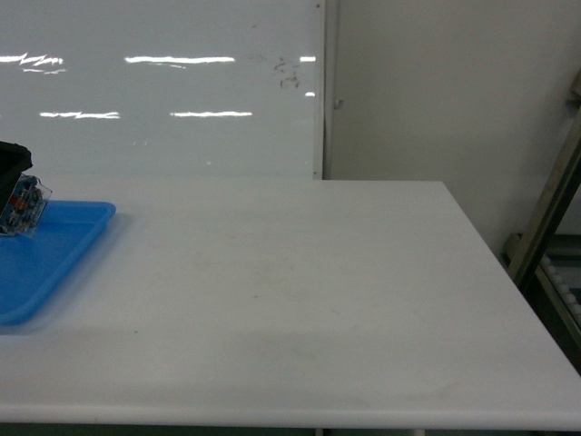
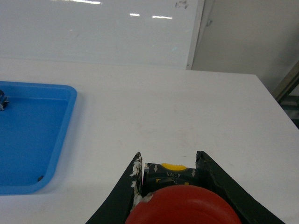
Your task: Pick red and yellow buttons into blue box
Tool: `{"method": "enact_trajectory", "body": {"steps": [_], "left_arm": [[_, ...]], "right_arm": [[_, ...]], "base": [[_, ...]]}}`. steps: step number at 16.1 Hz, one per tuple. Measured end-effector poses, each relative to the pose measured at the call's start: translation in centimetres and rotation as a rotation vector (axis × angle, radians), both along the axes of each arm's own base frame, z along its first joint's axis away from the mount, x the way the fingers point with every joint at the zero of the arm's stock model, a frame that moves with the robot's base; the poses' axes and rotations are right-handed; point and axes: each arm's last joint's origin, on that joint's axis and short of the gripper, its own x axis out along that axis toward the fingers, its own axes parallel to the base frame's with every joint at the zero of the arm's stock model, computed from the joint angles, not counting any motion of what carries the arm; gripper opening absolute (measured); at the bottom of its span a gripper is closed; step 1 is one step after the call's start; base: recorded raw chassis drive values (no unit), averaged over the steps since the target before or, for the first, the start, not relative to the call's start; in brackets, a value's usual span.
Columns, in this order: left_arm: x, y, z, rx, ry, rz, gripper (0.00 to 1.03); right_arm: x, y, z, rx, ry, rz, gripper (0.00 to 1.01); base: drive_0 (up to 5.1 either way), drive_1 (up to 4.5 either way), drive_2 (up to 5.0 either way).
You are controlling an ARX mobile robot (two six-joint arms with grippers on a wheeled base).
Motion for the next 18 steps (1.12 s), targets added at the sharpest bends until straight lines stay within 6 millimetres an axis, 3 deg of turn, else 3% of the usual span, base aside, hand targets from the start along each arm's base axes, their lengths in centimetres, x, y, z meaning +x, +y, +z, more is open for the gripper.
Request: {"method": "enact_trajectory", "body": {"steps": [18], "left_arm": [[0.02,0.02,0.00,-0.001,-0.001,0.001,0.29]], "right_arm": [[0.01,0.00,0.00,0.000,0.000,0.000,0.29]], "base": [[5.0,-2.44,-2.4]]}}
